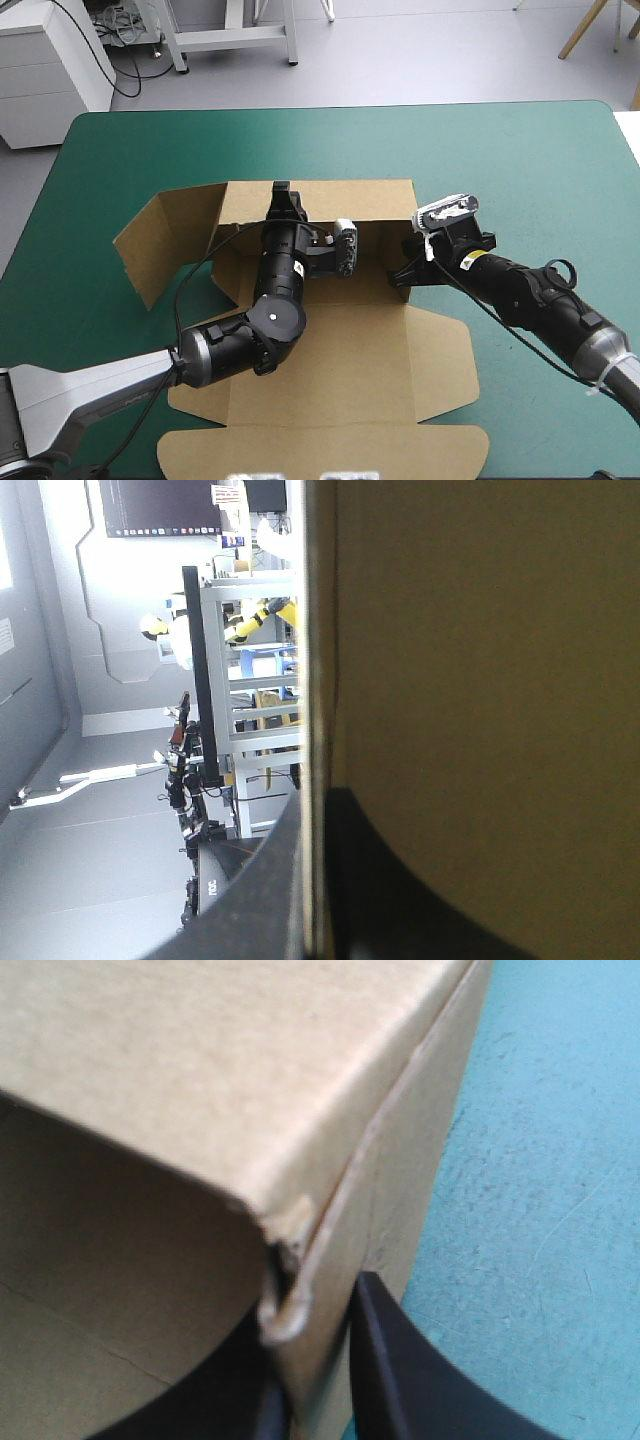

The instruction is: Fold the box

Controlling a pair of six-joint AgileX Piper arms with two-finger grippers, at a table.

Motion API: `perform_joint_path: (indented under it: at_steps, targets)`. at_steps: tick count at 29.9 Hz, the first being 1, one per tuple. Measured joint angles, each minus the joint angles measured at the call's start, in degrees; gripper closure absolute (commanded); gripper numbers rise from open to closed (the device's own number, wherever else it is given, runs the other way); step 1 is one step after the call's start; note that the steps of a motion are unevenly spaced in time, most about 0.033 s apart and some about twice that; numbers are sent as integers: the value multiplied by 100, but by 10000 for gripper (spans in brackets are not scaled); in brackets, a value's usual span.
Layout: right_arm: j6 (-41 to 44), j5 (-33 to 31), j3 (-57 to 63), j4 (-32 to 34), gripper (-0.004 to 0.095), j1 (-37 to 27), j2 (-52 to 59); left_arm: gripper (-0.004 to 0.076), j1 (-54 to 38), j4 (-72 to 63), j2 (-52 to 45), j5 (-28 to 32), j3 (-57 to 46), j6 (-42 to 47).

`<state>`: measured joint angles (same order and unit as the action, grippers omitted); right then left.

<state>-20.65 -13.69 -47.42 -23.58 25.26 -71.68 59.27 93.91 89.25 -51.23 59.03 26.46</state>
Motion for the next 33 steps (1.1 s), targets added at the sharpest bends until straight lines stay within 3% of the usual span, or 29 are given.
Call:
perform_joint_path:
  at_steps: [6, 9, 14, 16, 28, 33]
  targets:
    - [41, 23, 0, 7, 927, 0, 0, 685, 0, -8, -14, -19, 0, 0]
    - [43, 63, 0, 7, 927, 0, -5, 536, 0, 22, -14, 91, 0, 0]
    - [17, 70, 0, -3, 926, 6, -5, 177, 10, 140, -14, 287, 0, 127]
    - [-2, 88, 9, 12, 926, 6, -5, 118, 10, 222, -14, 301, 0, 387]
    - [256, 268, -57, 34, 925, -6, -27, 123, 394, 305, -20, 206, 0, 659]
    - [455, 156, -371, 80, 926, -328, -358, 123, 737, 305, -20, 140, 0, 663]
